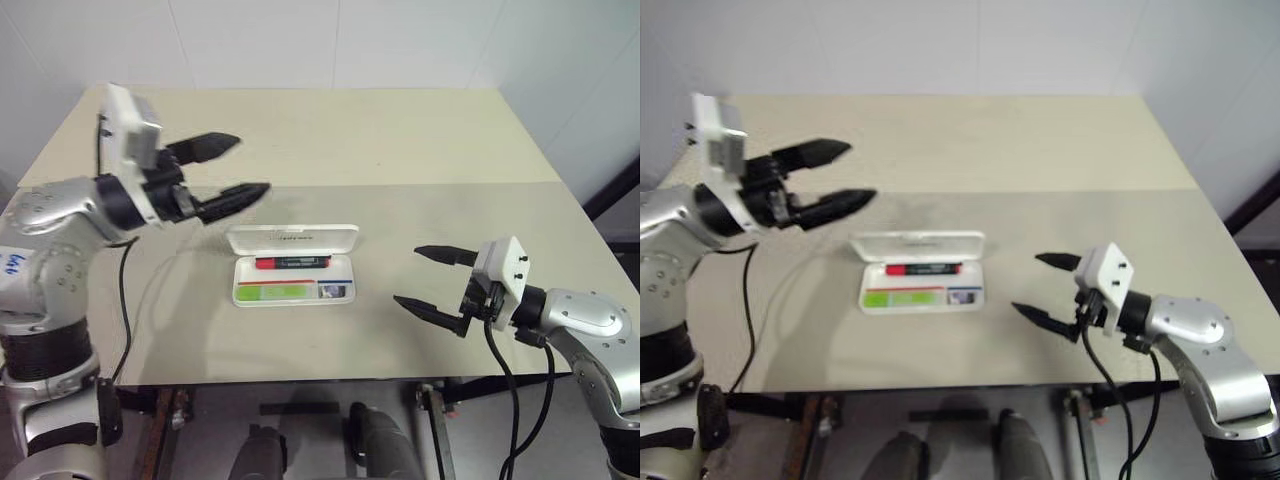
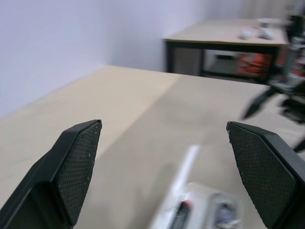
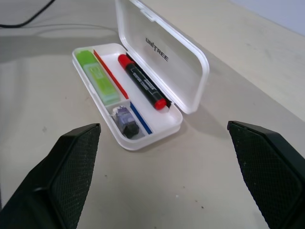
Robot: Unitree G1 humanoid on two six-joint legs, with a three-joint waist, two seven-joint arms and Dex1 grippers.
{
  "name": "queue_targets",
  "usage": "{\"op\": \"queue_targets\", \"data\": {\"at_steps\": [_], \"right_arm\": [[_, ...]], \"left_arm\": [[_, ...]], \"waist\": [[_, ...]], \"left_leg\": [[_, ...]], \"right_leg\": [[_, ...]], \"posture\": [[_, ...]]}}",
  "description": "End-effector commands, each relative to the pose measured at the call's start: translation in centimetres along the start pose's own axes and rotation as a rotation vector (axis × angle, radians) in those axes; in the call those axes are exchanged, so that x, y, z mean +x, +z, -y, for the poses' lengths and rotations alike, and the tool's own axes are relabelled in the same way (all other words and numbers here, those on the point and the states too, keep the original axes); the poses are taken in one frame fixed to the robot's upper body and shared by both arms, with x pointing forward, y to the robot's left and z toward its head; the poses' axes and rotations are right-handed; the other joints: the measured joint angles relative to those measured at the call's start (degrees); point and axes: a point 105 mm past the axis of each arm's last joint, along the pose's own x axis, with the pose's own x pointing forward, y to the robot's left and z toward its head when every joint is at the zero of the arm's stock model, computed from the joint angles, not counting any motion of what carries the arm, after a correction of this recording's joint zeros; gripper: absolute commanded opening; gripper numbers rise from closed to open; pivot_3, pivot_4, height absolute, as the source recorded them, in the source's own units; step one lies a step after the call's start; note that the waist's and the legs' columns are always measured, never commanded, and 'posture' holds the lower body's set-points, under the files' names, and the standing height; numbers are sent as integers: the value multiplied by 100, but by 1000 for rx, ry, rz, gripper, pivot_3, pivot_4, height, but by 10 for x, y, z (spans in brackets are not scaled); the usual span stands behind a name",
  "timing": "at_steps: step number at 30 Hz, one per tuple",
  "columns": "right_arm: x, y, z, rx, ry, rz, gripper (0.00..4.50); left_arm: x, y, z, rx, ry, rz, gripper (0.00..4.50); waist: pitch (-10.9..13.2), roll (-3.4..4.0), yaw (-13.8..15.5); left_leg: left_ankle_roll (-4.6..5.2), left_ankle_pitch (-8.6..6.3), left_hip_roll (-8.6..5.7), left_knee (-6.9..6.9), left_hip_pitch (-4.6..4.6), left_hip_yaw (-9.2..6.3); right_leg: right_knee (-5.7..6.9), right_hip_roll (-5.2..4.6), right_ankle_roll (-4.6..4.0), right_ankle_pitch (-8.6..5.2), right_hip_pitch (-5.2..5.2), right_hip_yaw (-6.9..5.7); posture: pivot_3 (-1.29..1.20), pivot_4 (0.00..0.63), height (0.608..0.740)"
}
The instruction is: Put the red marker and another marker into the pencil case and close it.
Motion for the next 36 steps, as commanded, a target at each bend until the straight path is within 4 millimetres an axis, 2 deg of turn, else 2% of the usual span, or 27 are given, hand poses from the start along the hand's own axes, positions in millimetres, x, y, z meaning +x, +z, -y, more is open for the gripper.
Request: {"op": "queue_targets", "data": {"at_steps": [1,3,7,14,20,28,33,36], "right_arm": [[1,10,10,-32,-30,37,4500],[2,13,15,-49,-43,55,4500],[2,17,17,-63,-38,77,4500],[-6,21,12,-52,-36,129,4500],[-16,12,3,32,-27,69,4500],[-26,31,-16,158,8,130,4500],[-44,38,-18,188,-39,171,4500],[-58,33,-17,200,-69,158,4500]], "left_arm": [[-15,1,-16,-5,51,26,4289],[-26,-9,-28,-47,83,28,3834],[-39,-29,-50,-128,125,-8,2477],[-41,-46,-86,-182,140,-22,102],[-22,-53,-102,-226,110,26,43],[5,-75,-92,-328,11,-3,43],[9,-84,-90,-373,1,-30,43],[17,-87,-83,-413,-51,-36,43]], "waist": [[0,0,6],[0,0,12],[0,0,26],[2,-6,52],[2,-6,46],[3,-8,30],[4,-11,46],[4,-13,50]], "left_leg": [[0,0,0,0,0,0],[0,0,-1,0,-1,1],[0,0,2,-5,-2,-1],[0,0,-1,-5,-11,-4],[8,-5,0,-5,-14,-1],[11,-7,2,-4,-14,1],[13,-8,1,-3,-15,1],[13,-8,1,-3,-16,1]], "right_leg": [[0,0,0,0,0,0],[-3,0,1,1,0,0],[15,0,-1,0,-2,-5],[13,-2,1,1,-1,-11],[12,-2,1,1,-2,-14],[15,-1,1,1,-3,-14],[13,-1,3,2,-2,-12],[13,-1,3,2,-2,-12]], "posture": [[0,150,740],[0,150,740],[0,150,740],[0,150,740],[0,150,740],[0,150,740],[0,150,740],[0,150,740]]}}
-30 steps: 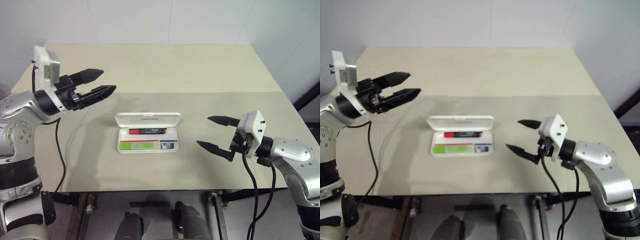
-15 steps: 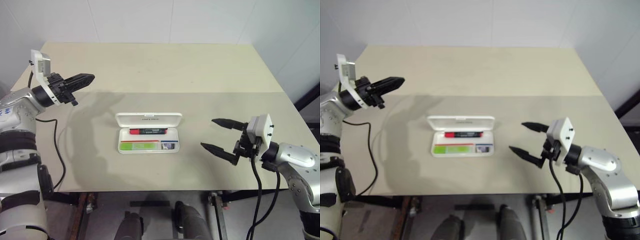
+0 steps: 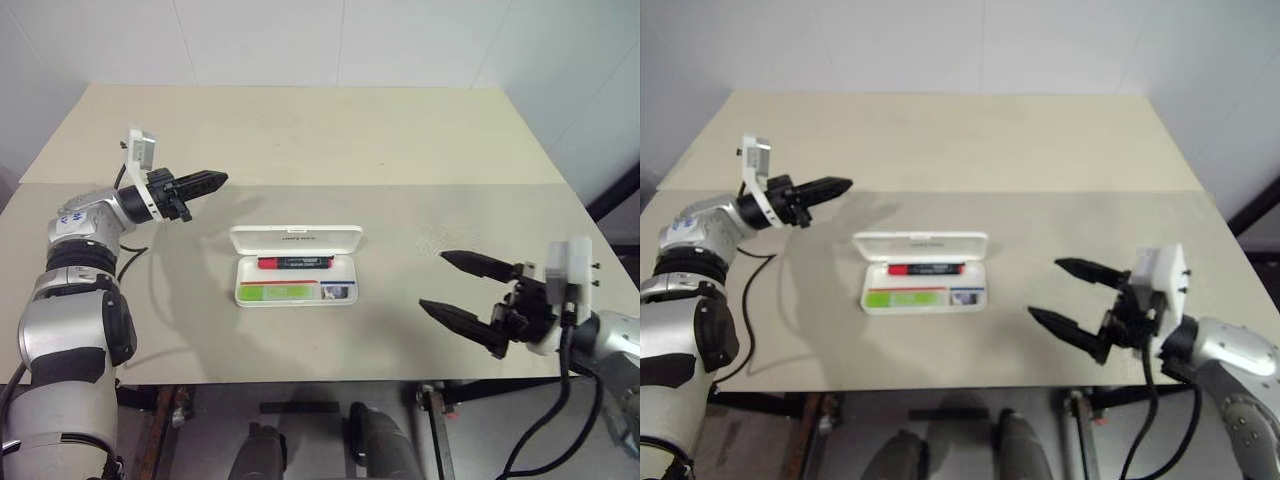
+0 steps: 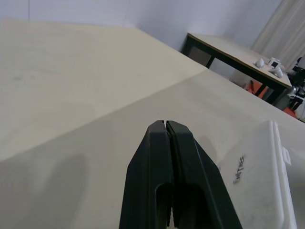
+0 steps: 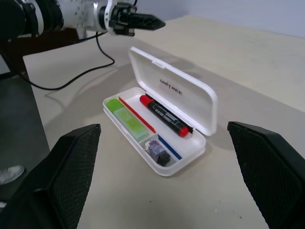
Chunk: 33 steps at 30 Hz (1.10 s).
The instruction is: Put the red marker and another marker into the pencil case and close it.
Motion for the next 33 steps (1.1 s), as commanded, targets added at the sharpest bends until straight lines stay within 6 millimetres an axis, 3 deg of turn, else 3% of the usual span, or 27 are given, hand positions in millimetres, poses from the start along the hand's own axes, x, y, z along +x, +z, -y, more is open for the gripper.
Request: {"op": "queue_targets", "data": {"at_steps": [1,5,14,22,33], "right_arm": [[-15,10,-2,-38,-4,19,4500],[-24,6,-4,-34,-13,-2,4500],[-23,4,-3,-52,-53,1,4500],[-33,-5,-4,-38,-37,-17,4500],[-45,-18,-6,8,-32,73,4500]], "left_arm": [[11,9,9,-8,-71,4,43],[18,-3,18,-69,-149,-39,43],[25,-41,46,-159,-375,-254,43],[22,-73,50,-166,-393,-429,43],[27,-96,70,-118,-507,-525,43]], "waist": [[1,-3,20],[1,-4,6],[1,-5,-15],[1,-5,-3],[1,-4,-5]], "left_leg": [[0,0,0,1,-1,0],[1,0,-1,1,-2,-1],[1,0,0,2,7,4],[2,-1,0,1,3,2],[2,-1,0,2,9,4]], "right_leg": [[0,0,0,0,0,0],[0,0,1,0,2,2],[7,2,0,0,2,7],[2,1,1,0,2,8],[4,1,1,0,7,13]], "posture": [[0,150,740],[0,150,740],[0,150,740],[0,150,740],[0,150,740]]}}
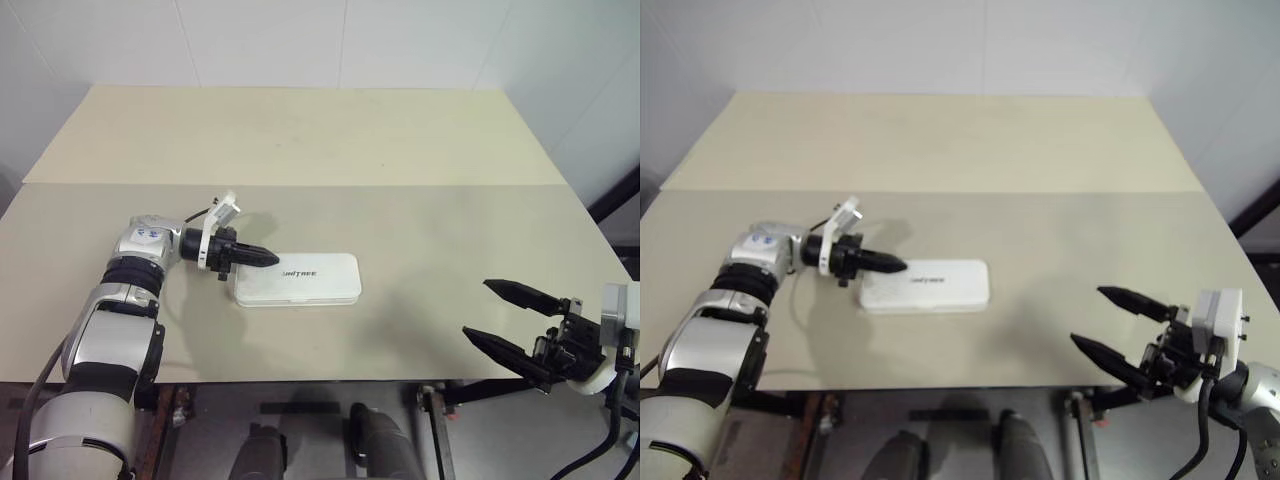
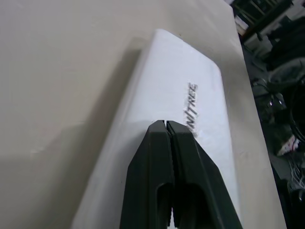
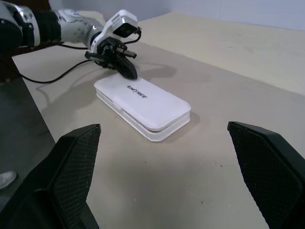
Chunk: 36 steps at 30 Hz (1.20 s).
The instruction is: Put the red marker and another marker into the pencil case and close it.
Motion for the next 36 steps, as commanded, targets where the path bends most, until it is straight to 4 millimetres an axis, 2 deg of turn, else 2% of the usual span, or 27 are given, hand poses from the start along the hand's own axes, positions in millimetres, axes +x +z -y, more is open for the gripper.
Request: {"op": "queue_targets", "data": {"at_steps": [1,6,16,24,30,31,35,36], "right_arm": [[-1,10,-5,-23,29,81,4500],[2,18,-8,-29,53,150,4500],[14,18,-10,-48,101,167,4500],[24,13,-7,-57,93,170,4500],[32,11,0,-65,109,169,4500],[34,11,1,-68,113,168,4500],[35,13,7,-78,111,168,4500],[35,12,8,-76,113,164,4500]], "left_arm": [[5,-11,16,-6,-139,-46,43],[8,-19,20,-4,-159,-71,43],[16,-30,22,-20,-174,-156,43],[22,-27,27,-3,-195,-160,43],[29,-39,31,6,-193,-208,43],[30,-37,29,17,-179,-197,43],[31,-1,18,106,-49,-45,43],[27,7,20,78,-46,-13,43]], "waist": [[0,0,-2],[-1,2,-22],[-2,4,-9],[-3,6,-8],[-10,18,-10],[-11,20,-10],[-12,22,7],[-12,22,0]], "left_leg": [[0,0,0,0,0,0],[2,-1,5,-1,25,0],[2,-1,2,0,26,-2],[2,-1,2,0,25,-3],[3,-2,2,0,27,-3],[3,-2,2,0,29,-3],[3,-1,1,2,28,-5],[3,-1,1,3,24,-7]], "right_leg": [[0,0,0,0,4,1],[-38,3,-3,-3,55,-1],[-45,2,-4,-4,63,0],[-46,2,-4,-4,63,0],[-46,2,-7,-5,64,0],[-46,2,-9,-7,65,0],[-44,2,-32,-19,66,-1],[-46,2,-31,-19,64,-2]], "posture": [[0,150,740],[0,150,740],[0,150,740],[0,150,740],[0,150,740],[0,150,740],[0,150,740],[0,150,740]]}}
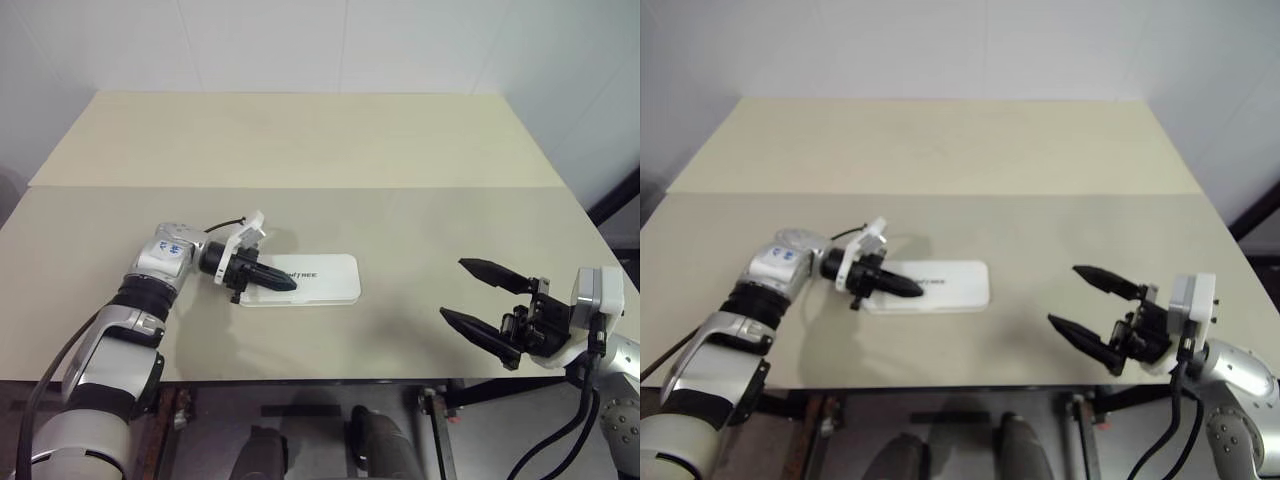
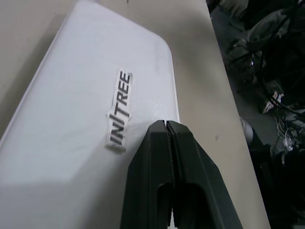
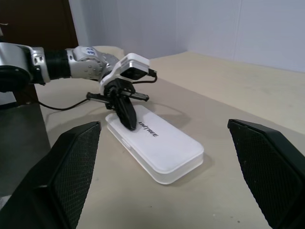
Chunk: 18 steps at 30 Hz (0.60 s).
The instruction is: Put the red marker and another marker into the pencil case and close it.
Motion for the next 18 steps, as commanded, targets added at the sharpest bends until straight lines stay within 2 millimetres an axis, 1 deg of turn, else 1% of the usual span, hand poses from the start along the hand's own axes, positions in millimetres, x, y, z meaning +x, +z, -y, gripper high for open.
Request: {"op": "queue_targets", "data": {"at_steps": [1,2,4,8,11,13,14,17,18], "right_arm": [[-2,5,1,-31,15,-3,4500],[-2,5,2,-29,16,-6,4500],[1,4,6,-24,22,-10,4500],[7,3,13,-17,49,-17,4500],[13,3,21,-17,74,-26,4500],[15,4,27,-22,88,-33,4500],[16,4,30,-26,95,-36,4500],[16,5,38,-37,101,-40,4500],[17,5,40,-38,102,-40,4500]], "left_arm": [[-11,20,-2,-21,71,89,43],[-15,26,0,-20,82,121,43],[-21,39,8,36,101,190,43],[-31,53,23,84,146,294,43],[-41,48,27,39,214,345,570],[-47,43,33,47,239,366,1290],[-50,40,36,53,248,375,1548],[-59,34,44,87,266,383,2551],[-63,32,46,102,269,387,2814]], "waist": [[1,-1,-12],[2,-2,-16],[4,-1,-46],[6,2,-78],[6,2,-79],[7,3,-80],[7,4,-75],[7,4,-71],[7,4,-69]], "left_leg": [[0,0,0,0,-1,0],[0,0,1,0,-3,-2],[1,0,2,-1,-12,-3],[6,-6,5,-4,-11,-1],[6,-7,5,-4,-5,-3],[6,-7,5,-4,-6,-3],[6,-7,5,-4,-6,-3],[5,-7,5,-4,-10,-2],[5,-7,5,-4,-12,-2]], "right_leg": [[1,0,4,2,-1,0],[2,0,9,5,-2,-2],[8,1,33,18,-8,-4],[12,0,38,22,-13,-3],[11,-1,39,22,-24,-5],[11,-1,39,22,-28,-5],[11,-1,39,22,-30,-5],[10,-1,39,22,-38,-6],[10,-1,39,22,-41,-6]], "posture": [[0,150,740],[0,150,740],[0,150,740],[0,150,740],[0,150,740],[0,150,740],[0,150,740],[0,150,740],[0,150,740]]}}
